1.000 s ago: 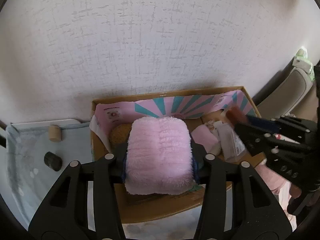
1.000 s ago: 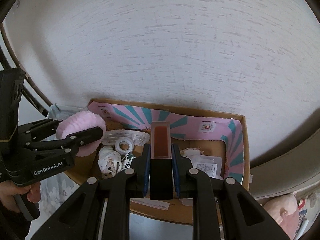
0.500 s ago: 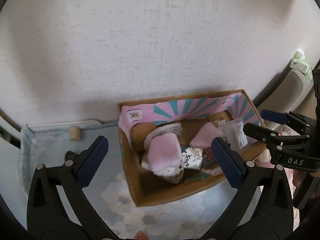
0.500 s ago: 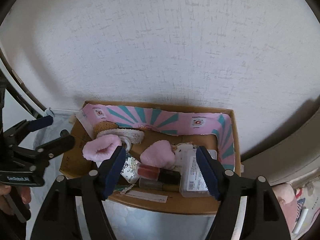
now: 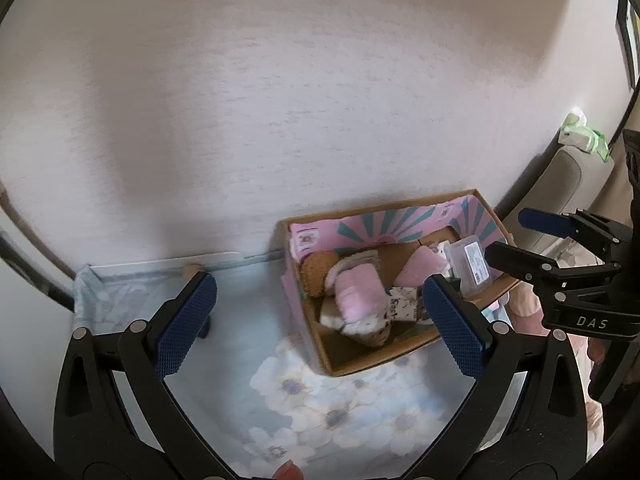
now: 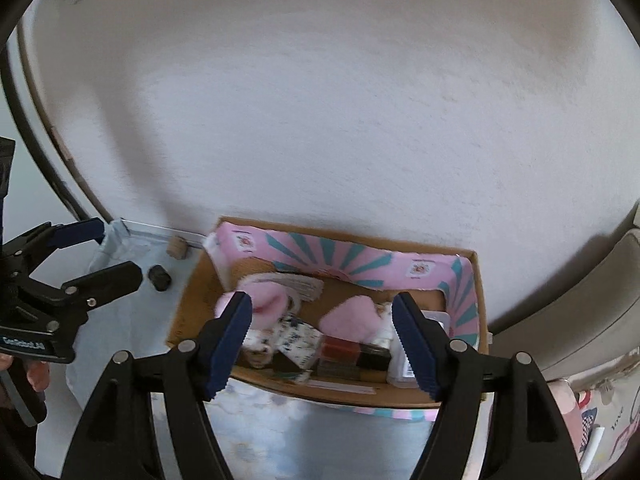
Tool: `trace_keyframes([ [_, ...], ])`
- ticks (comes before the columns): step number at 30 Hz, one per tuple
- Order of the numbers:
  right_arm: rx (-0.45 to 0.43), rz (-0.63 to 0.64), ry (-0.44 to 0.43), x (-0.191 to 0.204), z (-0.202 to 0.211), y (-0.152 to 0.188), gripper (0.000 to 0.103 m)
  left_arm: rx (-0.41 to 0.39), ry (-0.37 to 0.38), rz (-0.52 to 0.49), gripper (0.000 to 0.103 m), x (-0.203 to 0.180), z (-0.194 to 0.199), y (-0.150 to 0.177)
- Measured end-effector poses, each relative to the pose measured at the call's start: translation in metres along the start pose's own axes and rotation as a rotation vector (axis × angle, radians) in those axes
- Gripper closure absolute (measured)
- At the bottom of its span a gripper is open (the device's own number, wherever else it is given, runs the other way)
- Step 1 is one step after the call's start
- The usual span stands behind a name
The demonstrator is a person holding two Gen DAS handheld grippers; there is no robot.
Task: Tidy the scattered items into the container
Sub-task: 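Withdraw both tools from the box toward the black cup and cork roll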
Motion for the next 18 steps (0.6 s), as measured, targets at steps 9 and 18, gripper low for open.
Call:
trace_keyframes([
  [9,-0.054,0.053,-0.058,0.058,0.011,-0.02,0.035,-0.074,0.009,0.053,0.001,0.055,0.04,-0.003],
  [18,-0.019,0.088,-0.107,0.114,-0.008,-0.043,0.035,-0.145,-0.058,0.129,0.001,0.137,0.073,0.009],
])
Point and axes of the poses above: each gripper's, at about its wrist camera, not at the fingertips, and z roughly against the way its jaws point, x to its left, y to its underside, the point moved 6 cm from there along -z, roughly the way its jaws point, and after that the axes turned 14 degrees about -y, right-handed, at the moved point
